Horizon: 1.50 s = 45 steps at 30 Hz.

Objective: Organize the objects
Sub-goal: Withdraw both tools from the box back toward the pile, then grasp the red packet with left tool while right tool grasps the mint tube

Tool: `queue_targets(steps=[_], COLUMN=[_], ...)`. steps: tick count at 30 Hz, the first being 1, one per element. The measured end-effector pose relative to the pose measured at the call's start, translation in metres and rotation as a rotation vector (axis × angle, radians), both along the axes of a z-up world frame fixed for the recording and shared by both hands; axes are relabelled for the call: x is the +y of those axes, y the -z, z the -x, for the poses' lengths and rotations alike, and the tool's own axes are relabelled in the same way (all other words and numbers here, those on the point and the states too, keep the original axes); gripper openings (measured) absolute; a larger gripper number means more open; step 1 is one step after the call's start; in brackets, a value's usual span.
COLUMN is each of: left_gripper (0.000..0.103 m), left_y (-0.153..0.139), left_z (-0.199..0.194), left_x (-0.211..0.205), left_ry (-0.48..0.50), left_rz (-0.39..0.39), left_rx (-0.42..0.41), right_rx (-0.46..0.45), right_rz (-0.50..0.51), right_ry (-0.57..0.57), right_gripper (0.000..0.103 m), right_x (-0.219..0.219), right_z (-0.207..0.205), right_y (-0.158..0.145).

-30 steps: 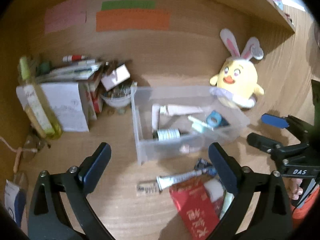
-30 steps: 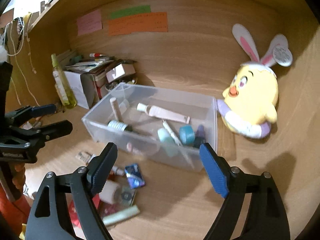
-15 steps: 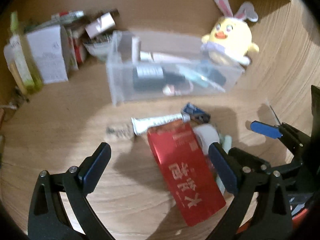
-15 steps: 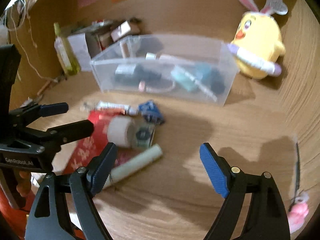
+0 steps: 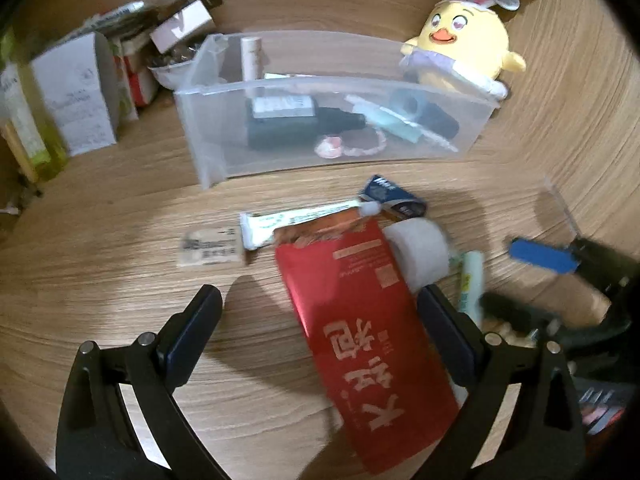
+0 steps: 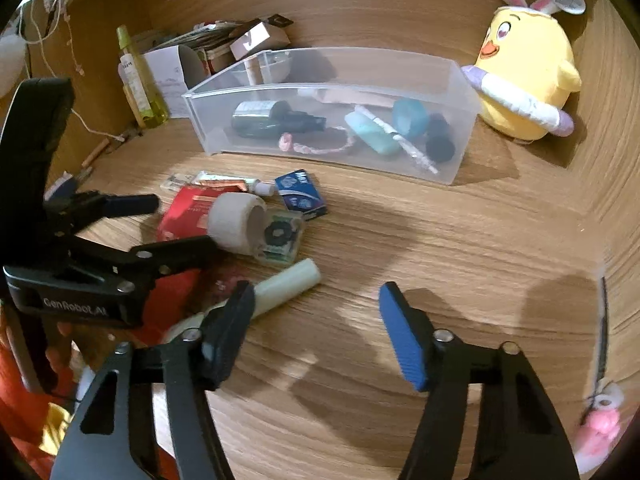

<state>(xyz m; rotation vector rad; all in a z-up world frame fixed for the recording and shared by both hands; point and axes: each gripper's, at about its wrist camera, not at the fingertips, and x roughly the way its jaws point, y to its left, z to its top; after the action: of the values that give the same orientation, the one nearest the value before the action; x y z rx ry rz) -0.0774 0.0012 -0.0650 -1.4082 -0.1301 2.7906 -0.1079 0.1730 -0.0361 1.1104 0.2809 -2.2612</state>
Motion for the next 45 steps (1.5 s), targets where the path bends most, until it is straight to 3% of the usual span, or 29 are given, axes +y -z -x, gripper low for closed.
queue_targets(steps=[2, 9, 18, 23, 24, 26, 32, 35, 45], left_gripper=[0.099, 0.099, 0.099, 0.098, 0.096, 0.082, 0.068, 0.061, 0.058], left_y=[0.004, 0.004, -0.005, 0.002, 0.003, 0.004, 0.003, 0.002, 0.003], left_z=[-0.003, -0.015, 0.001, 0.012, 0.013, 0.013, 0.010, 0.007, 0.011], left_x=[-0.005, -0.025, -0.012, -0.014, -0.015, -0.018, -0.020, -0.019, -0.015], left_ry=[-0.009, -0.036, 0.006, 0.002, -0.002, 0.002, 0.002, 0.006, 0.012], left_rz=[0.026, 0.010, 0.061, 0.036, 0.030, 0.009, 0.006, 0.009, 0.039], left_rx=[-0.017, -0.025, 0.004, -0.021, -0.025, -0.034, -0.018, -0.012, -0.011], right_rx=[0.013, -0.057, -0.067, -0.067, -0.069, -0.065, -0.016, -0.012, 0.002], right_rz=[-0.056, 0.044, 0.037, 0.019, 0.021, 0.016, -0.044, -0.052, -0.079], right_ry=[0.014, 0.028, -0.054, -0.066, -0.068, -0.080, -0.078, -0.070, -0.061], right_gripper=[0.041, 0.041, 0.041, 0.040, 0.038, 0.032, 0.014, 0.014, 0.014], right_x=[0.001, 0.007, -0.032, -0.035, -0.033, -0.030, -0.018, -0.009, -0.019], right_z=[0.004, 0.010, -0.006, -0.006, -0.006, -0.006, -0.002, 0.003, 0.018], right_y=[0.003, -0.002, 0.004, 0.008, 0.008, 0.008, 0.009, 0.008, 0.009])
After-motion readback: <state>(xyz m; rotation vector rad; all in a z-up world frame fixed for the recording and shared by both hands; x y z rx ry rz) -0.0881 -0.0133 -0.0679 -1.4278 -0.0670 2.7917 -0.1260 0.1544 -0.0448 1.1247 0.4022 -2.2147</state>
